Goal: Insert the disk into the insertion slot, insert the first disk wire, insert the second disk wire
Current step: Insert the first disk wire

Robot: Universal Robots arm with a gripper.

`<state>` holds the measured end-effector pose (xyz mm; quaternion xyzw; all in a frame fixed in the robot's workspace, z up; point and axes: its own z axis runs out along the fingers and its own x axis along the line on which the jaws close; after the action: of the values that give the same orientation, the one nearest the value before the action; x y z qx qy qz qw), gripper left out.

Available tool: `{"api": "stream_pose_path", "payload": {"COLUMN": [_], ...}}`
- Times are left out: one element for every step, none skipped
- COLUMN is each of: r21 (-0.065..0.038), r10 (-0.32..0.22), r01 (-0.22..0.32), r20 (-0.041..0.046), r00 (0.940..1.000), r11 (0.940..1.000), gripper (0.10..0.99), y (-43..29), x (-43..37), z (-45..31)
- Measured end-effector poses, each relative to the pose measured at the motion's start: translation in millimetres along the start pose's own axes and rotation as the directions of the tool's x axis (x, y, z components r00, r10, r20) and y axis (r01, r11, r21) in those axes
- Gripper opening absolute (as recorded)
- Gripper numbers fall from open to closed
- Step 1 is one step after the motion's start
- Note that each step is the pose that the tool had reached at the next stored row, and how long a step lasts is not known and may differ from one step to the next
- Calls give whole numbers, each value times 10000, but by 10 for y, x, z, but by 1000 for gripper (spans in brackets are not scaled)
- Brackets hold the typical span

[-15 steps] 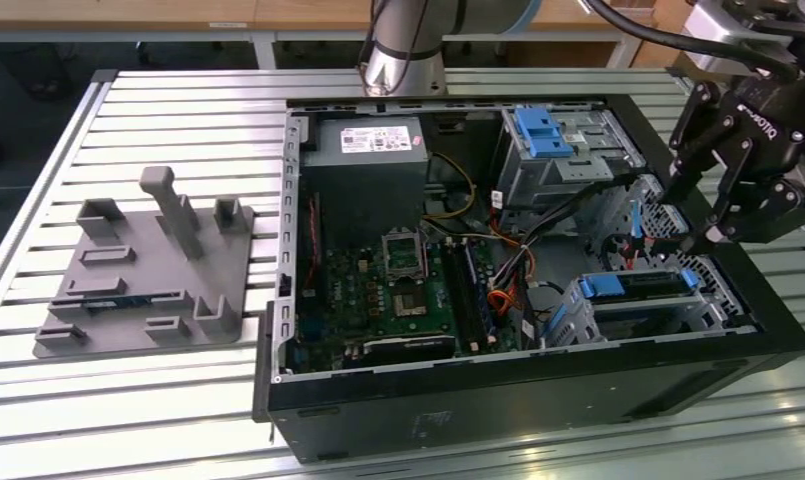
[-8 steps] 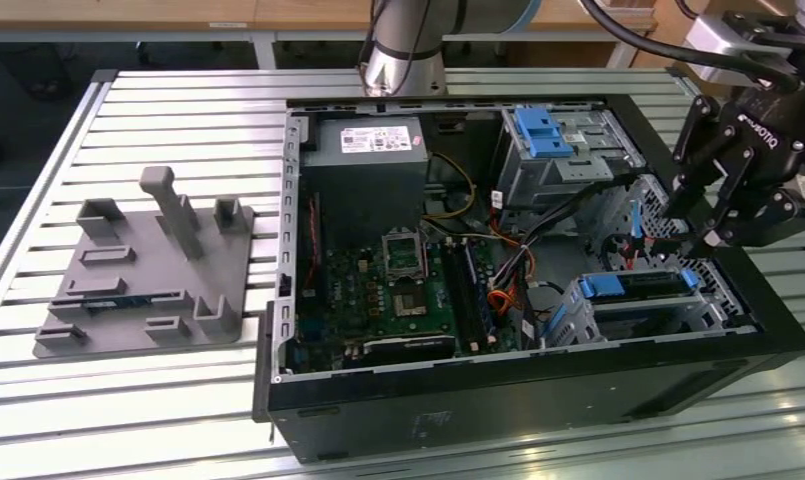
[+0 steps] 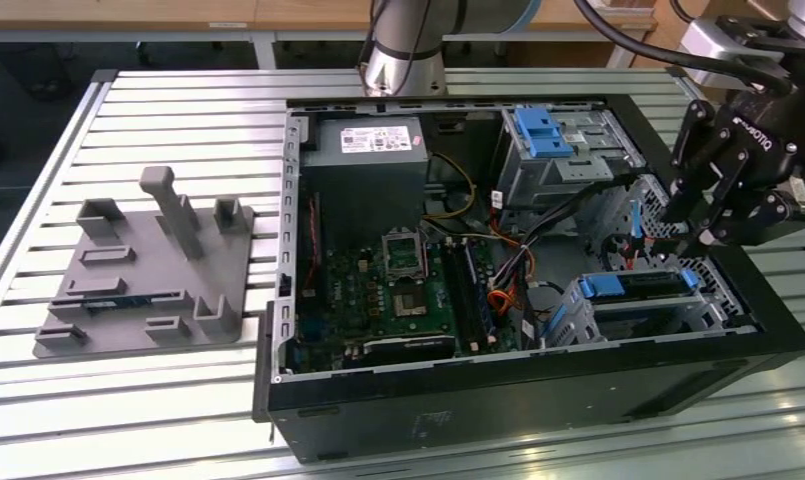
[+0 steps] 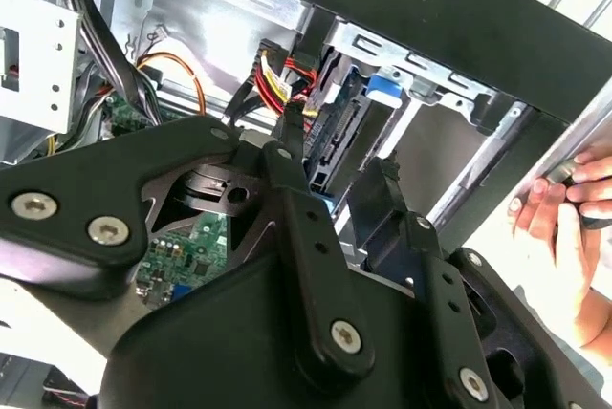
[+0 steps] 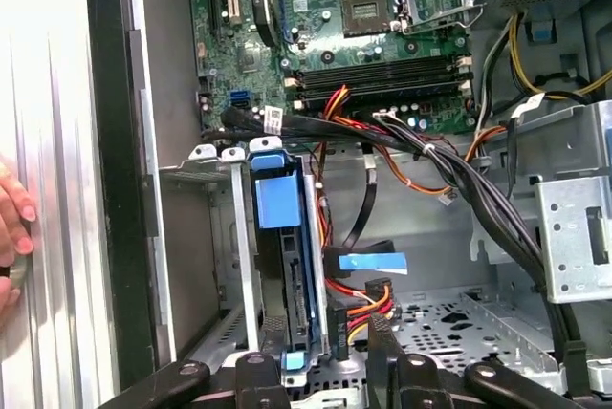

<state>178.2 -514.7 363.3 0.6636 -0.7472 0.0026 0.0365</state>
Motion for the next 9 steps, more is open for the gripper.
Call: {"api": "stream_pose_path", "payload": {"r21": [4, 6, 11, 16, 22, 27, 27, 26, 27], "r10": [-11, -24, -42, -57, -62, -62, -61, -62, -63], "r01": [11, 24, 42, 57, 62, 62, 62, 63, 63], "r20": [1, -4, -27, -65, -115, -157, -156, -157, -160], "r00": [10000, 10000, 10000, 10000, 9999, 9999, 9999, 9999, 9999], "r11": [10000, 10000, 10000, 10000, 10000, 10000, 10000, 10000, 10000], "gripper": [471, 471, 471, 471, 471, 471, 471, 471, 471], "y": [7, 12, 16, 19, 22, 21, 21, 19, 18], "x": [-26, -56, -77, -96, -115, -120, -116, -106, -96], "z": [6, 11, 17, 23, 32, 38, 42, 43, 42]}}
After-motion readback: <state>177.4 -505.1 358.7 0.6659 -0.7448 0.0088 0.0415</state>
